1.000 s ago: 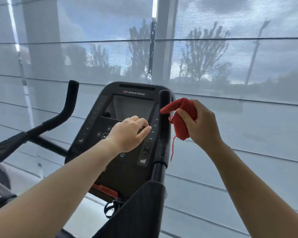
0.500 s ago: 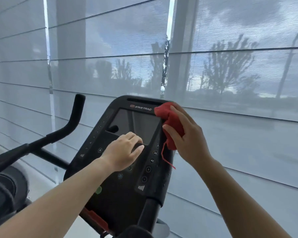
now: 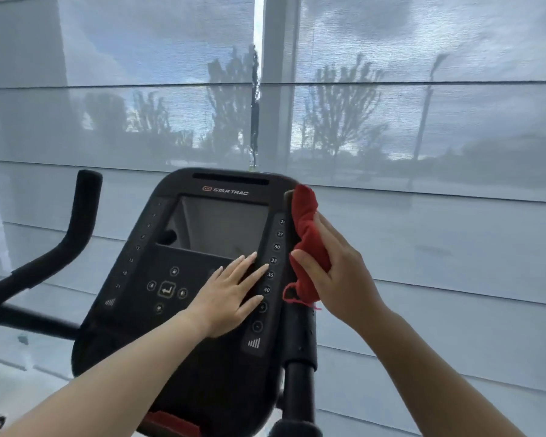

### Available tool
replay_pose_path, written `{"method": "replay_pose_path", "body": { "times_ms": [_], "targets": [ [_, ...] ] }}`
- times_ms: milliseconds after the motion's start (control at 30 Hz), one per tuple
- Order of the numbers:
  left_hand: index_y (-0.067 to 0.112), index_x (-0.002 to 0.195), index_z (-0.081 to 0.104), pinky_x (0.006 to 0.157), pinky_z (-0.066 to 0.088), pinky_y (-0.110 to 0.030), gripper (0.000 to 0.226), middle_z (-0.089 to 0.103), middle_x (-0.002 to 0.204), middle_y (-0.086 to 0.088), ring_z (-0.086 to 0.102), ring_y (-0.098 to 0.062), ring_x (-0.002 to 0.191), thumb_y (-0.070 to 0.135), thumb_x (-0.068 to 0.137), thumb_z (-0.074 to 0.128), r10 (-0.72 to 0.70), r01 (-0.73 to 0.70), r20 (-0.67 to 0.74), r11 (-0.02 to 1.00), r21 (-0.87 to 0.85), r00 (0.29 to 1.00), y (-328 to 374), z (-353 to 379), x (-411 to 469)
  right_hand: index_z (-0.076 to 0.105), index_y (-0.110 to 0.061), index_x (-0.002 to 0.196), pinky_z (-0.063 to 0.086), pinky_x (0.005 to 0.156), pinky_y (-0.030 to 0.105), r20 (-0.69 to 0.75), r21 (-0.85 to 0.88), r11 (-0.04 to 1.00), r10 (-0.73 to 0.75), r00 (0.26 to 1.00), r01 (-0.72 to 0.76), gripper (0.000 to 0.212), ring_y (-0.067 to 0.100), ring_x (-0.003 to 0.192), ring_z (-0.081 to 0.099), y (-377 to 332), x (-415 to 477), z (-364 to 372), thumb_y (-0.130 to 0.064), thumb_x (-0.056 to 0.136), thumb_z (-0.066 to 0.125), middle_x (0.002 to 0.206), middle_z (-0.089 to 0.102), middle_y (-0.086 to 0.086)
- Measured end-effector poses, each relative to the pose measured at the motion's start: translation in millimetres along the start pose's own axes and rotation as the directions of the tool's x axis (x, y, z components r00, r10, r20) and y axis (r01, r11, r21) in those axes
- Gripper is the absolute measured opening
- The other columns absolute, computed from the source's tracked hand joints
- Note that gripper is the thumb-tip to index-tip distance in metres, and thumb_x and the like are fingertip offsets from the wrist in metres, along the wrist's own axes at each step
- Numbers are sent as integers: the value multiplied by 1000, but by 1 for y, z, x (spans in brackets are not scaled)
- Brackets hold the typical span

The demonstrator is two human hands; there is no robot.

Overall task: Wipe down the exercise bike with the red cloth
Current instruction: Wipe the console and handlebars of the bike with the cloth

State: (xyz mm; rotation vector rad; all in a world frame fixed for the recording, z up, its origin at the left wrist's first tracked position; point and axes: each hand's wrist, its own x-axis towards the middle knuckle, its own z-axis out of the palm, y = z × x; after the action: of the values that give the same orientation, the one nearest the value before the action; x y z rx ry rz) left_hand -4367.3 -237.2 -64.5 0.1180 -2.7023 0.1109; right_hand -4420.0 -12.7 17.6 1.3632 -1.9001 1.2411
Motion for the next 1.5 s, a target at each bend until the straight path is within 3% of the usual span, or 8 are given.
{"method": "replay_pose_path", "body": {
  "times_ms": [167, 433, 767, 900, 1100, 1267, 1400, 1500],
  "targets": [
    [41, 144, -17, 118, -10, -42, 65, -24, 156, 10, -27, -9, 141, 64, 89, 8, 39, -39, -81, 999, 0, 996, -7, 24, -3, 39, -8, 140, 31, 108, 21, -69, -40, 998, 38, 997, -41, 56, 7, 130, 40, -18, -2, 5, -25, 90, 58, 141, 45, -3],
    [30, 151, 15, 118, 4, -49, 65, 8, 161, -2, 0, -19, 147, 56, 92, 20, 98, -112, -251, 993, -42, 963, -8, 34, -3, 48, -7, 132, 33, 99, 11, -159, -156, 981, 93, 983, -118, 47, 11, 118, 50, -24, -16, 20, -26, 90, 58, 127, 55, -1],
    [31, 150, 20, 119, 8, -45, 64, 14, 160, -1, 4, -17, 148, 54, 91, 25, 112, -140, -299, 987, -74, 948, -12, 38, -3, 43, -9, 137, 28, 101, 8, -178, -197, 973, 83, 981, -118, 51, 9, 123, 45, -19, -14, 26, -24, 91, 58, 132, 50, -5],
    [32, 150, 19, 119, 7, -44, 63, 14, 160, -1, 5, -17, 147, 54, 92, 25, 117, -146, -304, 986, -76, 946, -13, 39, -3, 25, -13, 146, 20, 108, 9, -162, -193, 969, 124, 979, -155, 65, 3, 135, 29, -21, -4, 30, -28, 91, 57, 146, 32, -8],
    [33, 150, 18, 119, 4, -42, 63, 13, 160, 1, 2, -15, 147, 55, 92, 23, 117, -148, -311, 986, -81, 943, -14, 39, -2, 52, -11, 128, 36, 94, 8, -191, -240, 961, 89, 977, -134, 43, 10, 108, 55, -22, -14, 18, -19, 87, 63, 115, 59, -8],
    [35, 150, 16, 119, 2, -40, 61, 11, 160, 3, -1, -13, 147, 54, 92, 24, 113, -148, -310, 985, -93, 944, -15, 39, -3, 31, -9, 144, 23, 97, 0, -311, -344, 935, -25, 950, -89, 64, 18, 124, 46, -37, 25, 4, -24, 90, 61, 140, 47, 10],
    [34, 150, 19, 119, 0, -39, 61, 12, 160, 2, 0, -13, 147, 53, 93, 27, 117, -161, -317, 980, -116, 941, -14, 39, -3, 22, -14, 148, 16, 109, 15, -113, -431, 902, -10, 994, -40, 66, 13, 141, 23, -39, 48, 10, -27, 92, 55, 155, 22, 0],
    [35, 150, 20, 118, 0, -38, 60, 13, 160, 3, 2, -13, 147, 52, 93, 29, 110, -158, -323, 979, -127, 940, -14, 39, -3, 37, -14, 142, 26, 113, 31, -92, -430, 903, -53, 994, 8, 55, 15, 138, 31, -38, 48, 16, -25, 91, 57, 149, 36, -1]
  ]
}}
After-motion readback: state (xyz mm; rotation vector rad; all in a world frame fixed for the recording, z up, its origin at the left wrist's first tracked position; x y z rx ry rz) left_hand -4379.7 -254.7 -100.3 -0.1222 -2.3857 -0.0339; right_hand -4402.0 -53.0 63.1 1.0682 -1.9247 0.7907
